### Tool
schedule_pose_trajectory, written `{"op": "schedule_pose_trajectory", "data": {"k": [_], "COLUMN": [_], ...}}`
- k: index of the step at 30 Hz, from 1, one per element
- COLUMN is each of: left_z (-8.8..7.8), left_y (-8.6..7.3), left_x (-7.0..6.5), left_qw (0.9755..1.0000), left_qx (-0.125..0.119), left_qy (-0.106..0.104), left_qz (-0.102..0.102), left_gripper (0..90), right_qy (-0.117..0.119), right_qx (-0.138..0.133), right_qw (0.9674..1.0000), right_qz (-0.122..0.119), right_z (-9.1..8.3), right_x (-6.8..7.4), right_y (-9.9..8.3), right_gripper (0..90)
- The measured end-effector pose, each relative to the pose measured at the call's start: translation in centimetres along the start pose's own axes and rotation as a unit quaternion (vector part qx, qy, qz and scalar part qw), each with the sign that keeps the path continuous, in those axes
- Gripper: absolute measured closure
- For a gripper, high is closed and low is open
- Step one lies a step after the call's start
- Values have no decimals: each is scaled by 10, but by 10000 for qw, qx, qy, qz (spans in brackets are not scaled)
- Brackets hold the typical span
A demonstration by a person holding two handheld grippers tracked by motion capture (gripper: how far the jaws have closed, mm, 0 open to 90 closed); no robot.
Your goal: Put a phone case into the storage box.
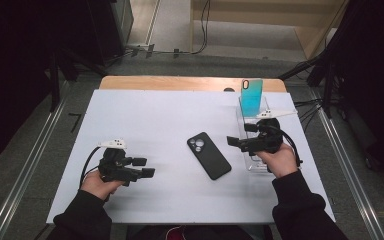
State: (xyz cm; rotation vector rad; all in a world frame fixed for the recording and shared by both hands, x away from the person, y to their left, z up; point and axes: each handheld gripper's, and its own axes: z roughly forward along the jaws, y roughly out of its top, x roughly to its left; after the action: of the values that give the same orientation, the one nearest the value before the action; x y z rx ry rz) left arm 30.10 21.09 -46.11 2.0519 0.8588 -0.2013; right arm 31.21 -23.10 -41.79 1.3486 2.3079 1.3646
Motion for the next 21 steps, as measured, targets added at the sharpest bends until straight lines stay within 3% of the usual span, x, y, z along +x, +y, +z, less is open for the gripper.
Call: {"op": "schedule_pose_trajectory", "data": {"k": [12,21], "left_z": [-1,-2], "left_y": [0,-1], "left_x": [0,0], "left_qw": [10000,10000], "left_qx": [-12,-48], "left_qy": [2,-28], "left_qz": [13,0], "left_gripper": [327,327], "right_qy": [101,126], "right_qx": [253,412], "right_qw": [9996,9990], "right_qz": [-41,-143], "right_z": [9,24], "right_x": [10,24], "right_y": [-17,-16], "right_gripper": [42,43]}}
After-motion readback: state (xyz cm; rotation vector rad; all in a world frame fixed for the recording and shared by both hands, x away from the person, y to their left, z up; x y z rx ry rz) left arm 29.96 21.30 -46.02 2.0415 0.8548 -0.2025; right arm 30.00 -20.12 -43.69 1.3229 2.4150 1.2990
